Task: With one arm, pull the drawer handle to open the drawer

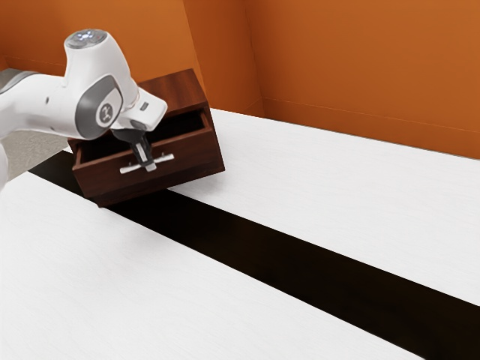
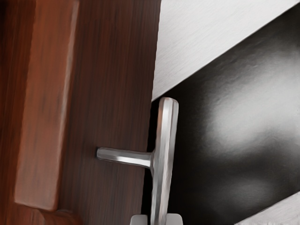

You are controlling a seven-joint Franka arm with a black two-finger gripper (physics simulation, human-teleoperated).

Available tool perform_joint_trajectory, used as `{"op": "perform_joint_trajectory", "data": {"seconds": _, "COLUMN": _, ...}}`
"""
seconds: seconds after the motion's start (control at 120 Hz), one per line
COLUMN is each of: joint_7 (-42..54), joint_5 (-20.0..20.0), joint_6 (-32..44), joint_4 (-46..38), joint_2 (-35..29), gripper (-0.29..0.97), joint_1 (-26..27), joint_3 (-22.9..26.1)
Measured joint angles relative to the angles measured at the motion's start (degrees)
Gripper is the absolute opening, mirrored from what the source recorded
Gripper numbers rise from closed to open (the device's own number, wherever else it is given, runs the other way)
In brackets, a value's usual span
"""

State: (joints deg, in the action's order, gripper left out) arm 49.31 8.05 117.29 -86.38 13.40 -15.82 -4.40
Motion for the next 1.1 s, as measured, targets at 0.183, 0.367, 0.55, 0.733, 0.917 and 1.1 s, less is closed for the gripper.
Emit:
{"op": "perform_joint_trajectory", "data": {"seconds": 0.183, "joint_7": -0.32, "joint_5": -0.05, "joint_6": 0.71, "joint_4": -3.87, "joint_2": -3.11, "gripper": -0.11, "joint_1": 0.41, "joint_3": 0.48}}
{"op": "perform_joint_trajectory", "data": {"seconds": 0.367, "joint_7": -0.63, "joint_5": -0.18, "joint_6": 1.56, "joint_4": -8.00, "joint_2": -6.24, "gripper": -0.11, "joint_1": 0.64, "joint_3": 1.21}}
{"op": "perform_joint_trajectory", "data": {"seconds": 0.55, "joint_7": -1.00, "joint_5": -0.11, "joint_6": 2.41, "joint_4": -10.20, "joint_2": -7.86, "gripper": -0.11, "joint_1": 0.99, "joint_3": 1.31}}
{"op": "perform_joint_trajectory", "data": {"seconds": 0.733, "joint_7": -1.45, "joint_5": 0.11, "joint_6": 3.18, "joint_4": -12.04, "joint_2": -9.16, "gripper": -0.11, "joint_1": 1.37, "joint_3": 1.35}}
{"op": "perform_joint_trajectory", "data": {"seconds": 0.917, "joint_7": -1.84, "joint_5": 0.19, "joint_6": 3.62, "joint_4": -14.03, "joint_2": -11.06, "gripper": -0.11, "joint_1": 1.38, "joint_3": 1.89}}
{"op": "perform_joint_trajectory", "data": {"seconds": 1.1, "joint_7": -2.25, "joint_5": 0.25, "joint_6": 3.82, "joint_4": -14.63, "joint_2": -11.76, "gripper": -0.11, "joint_1": 1.44, "joint_3": 1.98}}
